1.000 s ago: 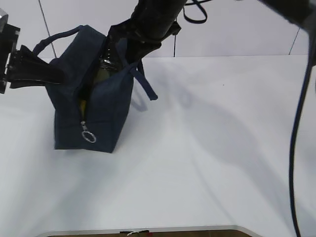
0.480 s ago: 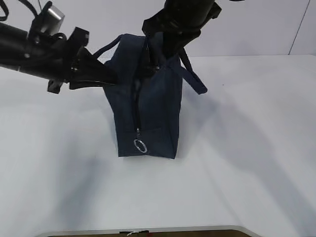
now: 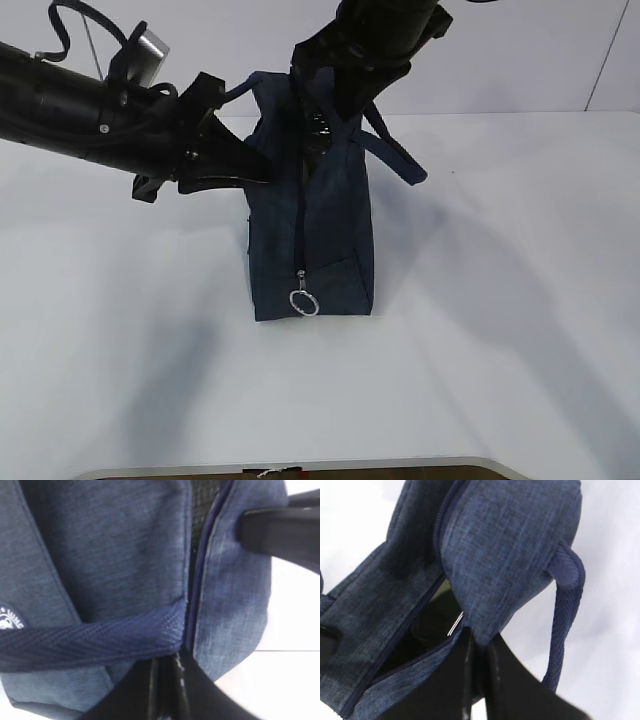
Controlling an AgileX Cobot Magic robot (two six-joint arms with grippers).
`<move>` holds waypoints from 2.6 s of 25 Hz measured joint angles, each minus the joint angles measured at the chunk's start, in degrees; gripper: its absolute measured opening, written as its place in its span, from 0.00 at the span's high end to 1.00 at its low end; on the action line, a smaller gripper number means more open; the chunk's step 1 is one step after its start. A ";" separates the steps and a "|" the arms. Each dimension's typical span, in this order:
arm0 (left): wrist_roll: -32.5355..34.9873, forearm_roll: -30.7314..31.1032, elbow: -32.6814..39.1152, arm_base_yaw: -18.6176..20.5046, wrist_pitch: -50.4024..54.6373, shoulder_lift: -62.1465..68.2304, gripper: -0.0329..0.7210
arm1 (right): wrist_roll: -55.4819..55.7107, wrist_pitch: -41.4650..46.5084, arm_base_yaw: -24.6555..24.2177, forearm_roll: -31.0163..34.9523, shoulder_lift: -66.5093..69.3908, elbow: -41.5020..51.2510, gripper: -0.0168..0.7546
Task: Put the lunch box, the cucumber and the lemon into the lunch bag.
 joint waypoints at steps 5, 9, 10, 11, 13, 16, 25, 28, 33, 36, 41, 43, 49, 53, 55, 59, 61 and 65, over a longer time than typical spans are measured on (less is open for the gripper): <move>0.00 0.00 0.00 0.00 -0.12 0.00 0.95 | 0.22 -0.73 0.00 0.00 0.00 0.00 0.83; 0.00 0.10 0.00 0.00 -0.12 0.00 0.81 | 1.27 -1.00 0.00 0.00 0.00 0.00 0.65; 0.00 0.10 0.00 0.00 -0.12 0.00 0.75 | 1.55 -1.10 0.00 0.00 0.00 0.00 0.59; 0.00 0.10 0.00 0.00 -0.12 0.00 0.70 | 1.80 -1.10 0.00 0.00 0.00 0.00 0.53; 0.00 0.10 0.00 0.00 -0.12 0.00 0.61 | 2.15 -1.12 0.00 0.11 0.00 0.00 0.45; 0.00 0.22 0.00 0.00 -0.12 -0.49 0.55 | 2.33 -1.22 0.00 0.11 -0.50 0.00 0.40; 0.00 3.02 0.00 4.22 2.43 -4.37 0.54 | 2.42 -1.25 0.00 0.76 -4.84 0.00 0.39; -0.36 5.49 -0.12 5.67 4.86 -5.11 0.53 | 2.46 -1.25 0.00 1.78 -5.97 0.00 0.39; -2.17 11.49 -2.08 7.19 12.16 -5.21 0.53 | 2.55 -1.25 0.00 2.38 -7.78 0.00 0.39; -3.54 15.29 -3.09 7.45 15.09 -5.23 0.53 | 2.55 -1.25 0.00 2.72 -9.32 0.00 0.39; -5.11 19.83 -3.57 7.45 18.94 -5.33 0.53 | 2.55 -1.25 0.00 5.93 -11.74 0.00 0.39; -5.86 21.95 -3.57 7.45 20.65 -5.33 0.53 | 2.55 -1.25 0.00 7.72 -12.58 0.00 0.39; -12.18 31.89 -4.92 7.45 22.25 -5.69 0.53 | 1.66 -1.25 1.47 8.70 -16.27 3.21 0.39; -18.18 39.88 -4.92 7.45 22.61 -7.82 0.56 | 0.75 -1.25 2.86 6.83 -18.98 9.04 0.39; -21.38 44.88 -4.92 7.45 22.74 -9.27 0.59 | 0.57 -1.25 3.26 5.14 -19.98 11.86 0.39; -26.20 52.53 -4.92 7.45 23.02 -12.32 0.61 | 0.17 -1.25 3.34 2.44 -22.43 18.15 0.39; -27.28 53.96 -4.92 7.45 23.27 -14.48 0.61 | 0.03 -1.52 3.43 2.15 -24.21 22.09 0.40; -28.10 54.54 -4.92 7.45 23.77 -18.67 0.62 | -0.11 -8.15 3.58 2.05 -29.51 30.60 0.44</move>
